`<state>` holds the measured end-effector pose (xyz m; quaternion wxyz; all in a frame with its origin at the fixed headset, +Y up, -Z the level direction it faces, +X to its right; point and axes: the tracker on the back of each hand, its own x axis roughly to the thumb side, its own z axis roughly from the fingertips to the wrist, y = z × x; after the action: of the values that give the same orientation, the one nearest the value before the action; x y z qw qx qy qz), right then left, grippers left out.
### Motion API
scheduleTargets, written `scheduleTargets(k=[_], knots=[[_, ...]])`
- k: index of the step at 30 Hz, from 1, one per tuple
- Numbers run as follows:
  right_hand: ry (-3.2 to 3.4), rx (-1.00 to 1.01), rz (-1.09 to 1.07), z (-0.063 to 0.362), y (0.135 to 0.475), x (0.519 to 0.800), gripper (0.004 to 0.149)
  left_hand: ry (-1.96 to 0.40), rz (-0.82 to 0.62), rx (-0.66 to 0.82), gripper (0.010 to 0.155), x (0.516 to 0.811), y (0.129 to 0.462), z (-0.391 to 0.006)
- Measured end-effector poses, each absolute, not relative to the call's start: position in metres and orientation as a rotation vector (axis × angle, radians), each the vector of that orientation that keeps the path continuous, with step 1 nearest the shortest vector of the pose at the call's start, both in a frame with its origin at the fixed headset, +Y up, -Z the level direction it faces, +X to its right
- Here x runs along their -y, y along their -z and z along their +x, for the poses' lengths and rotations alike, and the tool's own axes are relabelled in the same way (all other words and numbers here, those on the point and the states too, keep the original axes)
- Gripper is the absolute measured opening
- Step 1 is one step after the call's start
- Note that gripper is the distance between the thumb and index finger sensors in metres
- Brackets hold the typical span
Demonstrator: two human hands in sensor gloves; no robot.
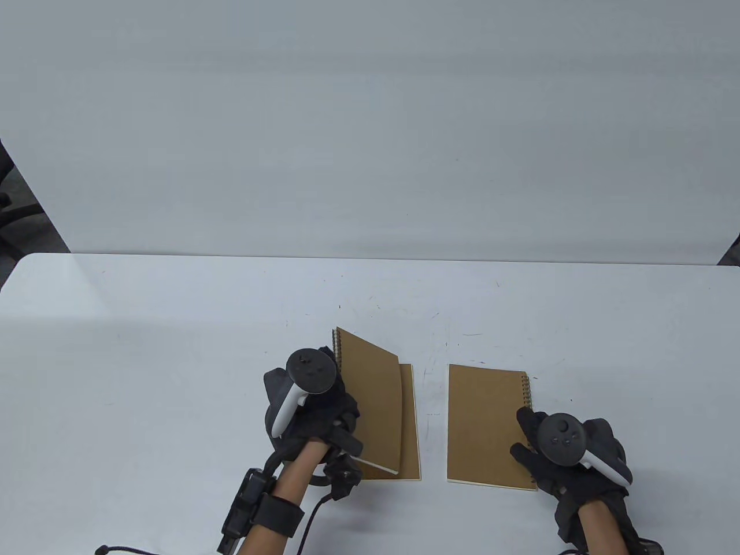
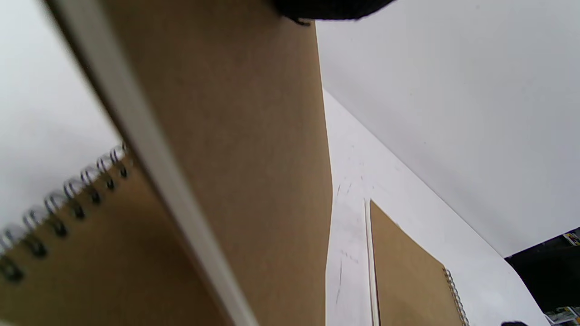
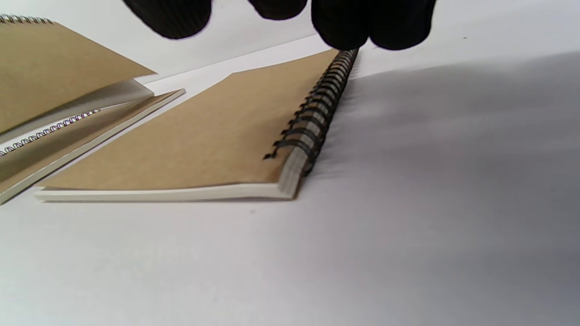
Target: Flip notebook to front cover facing up
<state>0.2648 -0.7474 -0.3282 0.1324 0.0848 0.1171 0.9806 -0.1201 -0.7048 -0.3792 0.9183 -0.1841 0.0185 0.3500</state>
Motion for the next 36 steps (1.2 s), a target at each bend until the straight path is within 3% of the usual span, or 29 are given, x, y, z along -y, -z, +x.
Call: scheduleTargets(k=[6, 14, 21, 25, 27, 36], knots=[[-2.872, -0.345, 0.188, 0.269, 0.33, 0.751, 0.07, -0.749, -0.439, -0.084, 0.087, 0.739, 0.379, -0.115], [-2.902, -0.372, 0.173, 0.268, 0.332, 0.755, 0.072, -0.101, -0.384, -0.1, 0.095, 0.741, 0.378, -0.087], [-2.914, -0.382, 0.149, 0.267, 0.331, 0.755, 0.073, 0.25, -0.455, -0.168, 0.096, 0.748, 0.38, -0.071], [-2.985, -0.383, 0.148, 0.259, 0.33, 0.758, 0.079, 0.25, -0.42, -0.151, 0.096, 0.743, 0.375, -0.075], [-3.018, -0.394, 0.167, 0.253, 0.331, 0.762, 0.09, 0.215, -0.404, -0.126, 0.095, 0.739, 0.372, -0.083], [-3.234, -0.429, 0.017, 0.231, 0.336, 0.773, 0.106, 0.063, -0.329, -0.086, 0.092, 0.737, 0.351, -0.174]])
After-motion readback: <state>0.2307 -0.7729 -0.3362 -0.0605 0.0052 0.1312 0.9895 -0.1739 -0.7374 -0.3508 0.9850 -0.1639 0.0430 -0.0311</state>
